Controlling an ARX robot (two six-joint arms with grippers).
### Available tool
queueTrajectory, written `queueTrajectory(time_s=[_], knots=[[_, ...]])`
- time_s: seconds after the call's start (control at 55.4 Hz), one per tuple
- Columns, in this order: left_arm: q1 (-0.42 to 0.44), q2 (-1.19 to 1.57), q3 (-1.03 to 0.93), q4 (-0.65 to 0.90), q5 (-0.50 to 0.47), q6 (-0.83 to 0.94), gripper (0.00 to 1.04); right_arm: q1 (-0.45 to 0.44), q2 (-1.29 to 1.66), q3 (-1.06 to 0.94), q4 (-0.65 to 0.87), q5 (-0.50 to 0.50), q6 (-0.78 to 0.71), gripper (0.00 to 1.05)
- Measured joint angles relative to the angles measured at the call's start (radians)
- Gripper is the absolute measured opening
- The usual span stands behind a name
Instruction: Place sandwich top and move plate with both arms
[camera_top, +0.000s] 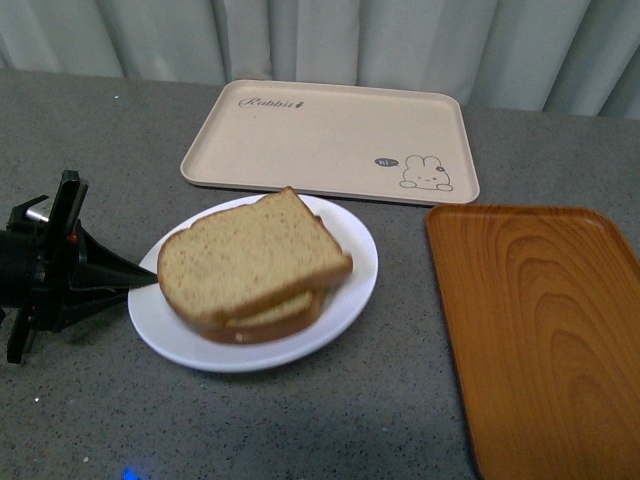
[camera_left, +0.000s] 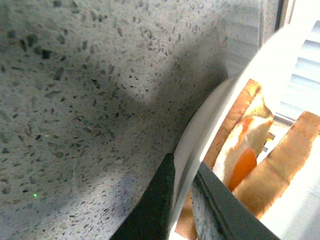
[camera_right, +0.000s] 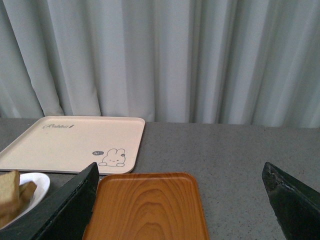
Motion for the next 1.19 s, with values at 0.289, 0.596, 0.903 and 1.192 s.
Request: queueTrajectory(time_s=[0.289,0.596,0.903,1.192], knots=[[0.006,-0.02,-0.036,0.079,0.031,-0.05,0.04,0.0,0.0,0.0,0.0,0.0,0.0,0.96],[0.018,-0.072,-0.104,0.297,0.008,-0.095,0.04,0.0,0.0,0.0,0.0,0.0,0.0,0.96],[0.032,-0.117,-0.142,0.525,-0.005,-0.163,0.04,0.0,0.0,0.0,0.0,0.0,0.0,0.96],[-0.047,-0.081,-0.016,0.514,-0.196,-0.205,0.04,0.0,0.0,0.0,0.0,0.0,0.0,0.96]])
